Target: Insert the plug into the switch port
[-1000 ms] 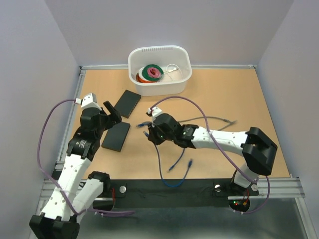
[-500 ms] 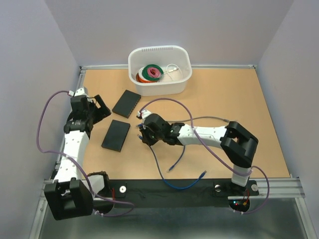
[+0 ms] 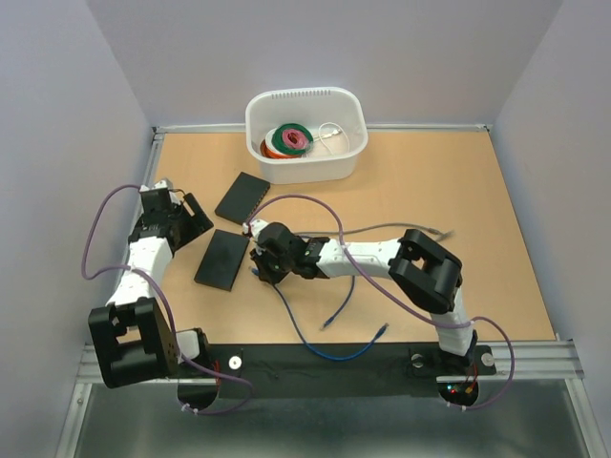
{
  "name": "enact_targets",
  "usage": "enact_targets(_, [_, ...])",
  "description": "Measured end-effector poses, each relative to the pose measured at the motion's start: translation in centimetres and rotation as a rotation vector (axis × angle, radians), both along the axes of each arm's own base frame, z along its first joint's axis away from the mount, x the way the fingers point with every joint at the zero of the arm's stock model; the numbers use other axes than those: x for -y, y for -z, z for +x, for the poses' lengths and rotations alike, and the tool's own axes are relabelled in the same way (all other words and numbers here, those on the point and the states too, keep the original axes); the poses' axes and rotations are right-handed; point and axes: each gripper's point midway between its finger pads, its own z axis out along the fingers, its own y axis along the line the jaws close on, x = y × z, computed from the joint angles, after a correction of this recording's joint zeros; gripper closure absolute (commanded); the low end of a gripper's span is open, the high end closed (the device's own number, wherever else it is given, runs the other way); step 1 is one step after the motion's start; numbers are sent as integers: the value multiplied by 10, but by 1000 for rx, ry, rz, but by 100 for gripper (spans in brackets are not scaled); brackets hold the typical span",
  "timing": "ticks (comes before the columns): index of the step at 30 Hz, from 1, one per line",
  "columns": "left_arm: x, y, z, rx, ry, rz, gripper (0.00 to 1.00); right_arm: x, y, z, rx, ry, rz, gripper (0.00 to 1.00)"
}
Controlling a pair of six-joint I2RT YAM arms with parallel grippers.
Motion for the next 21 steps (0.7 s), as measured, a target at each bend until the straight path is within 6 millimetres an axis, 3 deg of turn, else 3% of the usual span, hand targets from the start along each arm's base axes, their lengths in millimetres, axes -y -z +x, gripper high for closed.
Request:
enact_targets(8, [2,17,4,-42,9,-18,20,-30,6,-18,-21,-83,14,100])
enact_targets(21, [16,47,1,-138,52,-41,21,-36,12,-25,-34,-106,-19,100])
